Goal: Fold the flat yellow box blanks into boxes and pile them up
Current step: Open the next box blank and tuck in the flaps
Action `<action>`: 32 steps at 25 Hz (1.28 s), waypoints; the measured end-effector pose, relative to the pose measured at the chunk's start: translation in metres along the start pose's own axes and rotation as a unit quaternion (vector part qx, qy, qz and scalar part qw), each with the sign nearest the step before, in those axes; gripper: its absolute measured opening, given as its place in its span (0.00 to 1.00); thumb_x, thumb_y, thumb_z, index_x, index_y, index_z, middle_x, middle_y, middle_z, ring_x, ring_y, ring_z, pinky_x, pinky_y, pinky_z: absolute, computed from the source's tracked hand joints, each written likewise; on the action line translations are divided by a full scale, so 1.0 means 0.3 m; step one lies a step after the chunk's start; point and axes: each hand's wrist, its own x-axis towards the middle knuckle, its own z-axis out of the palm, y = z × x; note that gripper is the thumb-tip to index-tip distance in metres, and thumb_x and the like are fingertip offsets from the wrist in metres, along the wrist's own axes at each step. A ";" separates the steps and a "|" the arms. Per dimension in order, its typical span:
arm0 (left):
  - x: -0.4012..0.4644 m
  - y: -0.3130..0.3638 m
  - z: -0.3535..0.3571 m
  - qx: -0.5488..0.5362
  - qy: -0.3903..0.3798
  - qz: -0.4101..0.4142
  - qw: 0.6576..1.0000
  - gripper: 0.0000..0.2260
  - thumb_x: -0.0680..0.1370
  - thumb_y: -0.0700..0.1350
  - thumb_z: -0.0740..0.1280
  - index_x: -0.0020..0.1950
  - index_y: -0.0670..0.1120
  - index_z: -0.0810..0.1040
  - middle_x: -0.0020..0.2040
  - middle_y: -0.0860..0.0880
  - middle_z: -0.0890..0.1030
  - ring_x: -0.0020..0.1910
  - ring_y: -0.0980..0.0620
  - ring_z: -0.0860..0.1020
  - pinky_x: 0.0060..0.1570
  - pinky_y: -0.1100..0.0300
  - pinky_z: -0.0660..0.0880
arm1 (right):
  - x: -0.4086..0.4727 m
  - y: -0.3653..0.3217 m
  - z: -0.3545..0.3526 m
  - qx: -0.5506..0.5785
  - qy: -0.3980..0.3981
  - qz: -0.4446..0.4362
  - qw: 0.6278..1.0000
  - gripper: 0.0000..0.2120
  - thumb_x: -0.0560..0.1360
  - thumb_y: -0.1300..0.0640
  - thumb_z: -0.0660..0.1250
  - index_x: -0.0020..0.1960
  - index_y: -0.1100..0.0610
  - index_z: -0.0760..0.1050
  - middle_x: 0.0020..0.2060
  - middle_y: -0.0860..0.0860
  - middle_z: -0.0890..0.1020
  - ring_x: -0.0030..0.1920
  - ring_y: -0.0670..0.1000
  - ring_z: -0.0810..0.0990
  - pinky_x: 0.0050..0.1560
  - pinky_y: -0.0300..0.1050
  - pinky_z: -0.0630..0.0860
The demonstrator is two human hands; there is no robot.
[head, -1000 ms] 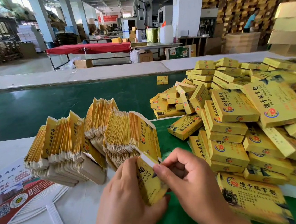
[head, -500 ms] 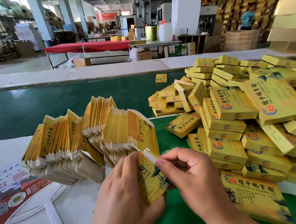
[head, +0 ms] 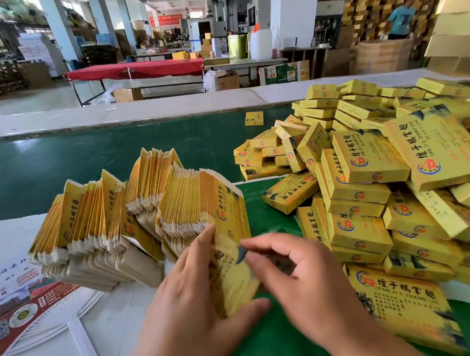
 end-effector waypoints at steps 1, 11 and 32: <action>-0.005 -0.006 -0.029 -0.038 -0.031 0.011 0.999 0.45 0.60 0.79 0.64 0.74 0.66 0.57 0.61 0.73 0.69 0.58 0.72 0.71 0.57 0.76 0.67 | 0.014 0.009 -0.016 0.029 0.015 0.032 0.999 0.08 0.76 0.57 0.70 0.52 0.48 0.84 0.41 0.42 0.86 0.40 0.41 0.84 0.37 0.37 0.81; 0.009 -0.001 -0.114 -0.167 0.062 0.179 0.968 0.15 0.69 0.56 0.75 0.55 0.57 0.81 0.50 0.59 0.84 0.49 0.58 0.83 0.46 0.58 0.80 | 0.050 0.048 -0.029 0.292 -0.065 0.303 0.905 0.11 0.78 0.59 0.66 0.41 0.63 0.80 0.33 0.58 0.80 0.30 0.51 0.79 0.26 0.42 0.75; 0.053 -0.102 -0.010 -0.233 0.110 0.082 0.963 0.10 0.70 0.53 0.73 0.50 0.56 0.80 0.44 0.53 0.83 0.40 0.50 0.81 0.40 0.55 0.79 | 0.037 0.040 -0.043 0.085 -0.080 0.021 0.993 0.14 0.72 0.41 0.69 0.54 0.44 0.80 0.49 0.43 0.86 0.49 0.48 0.84 0.48 0.54 0.83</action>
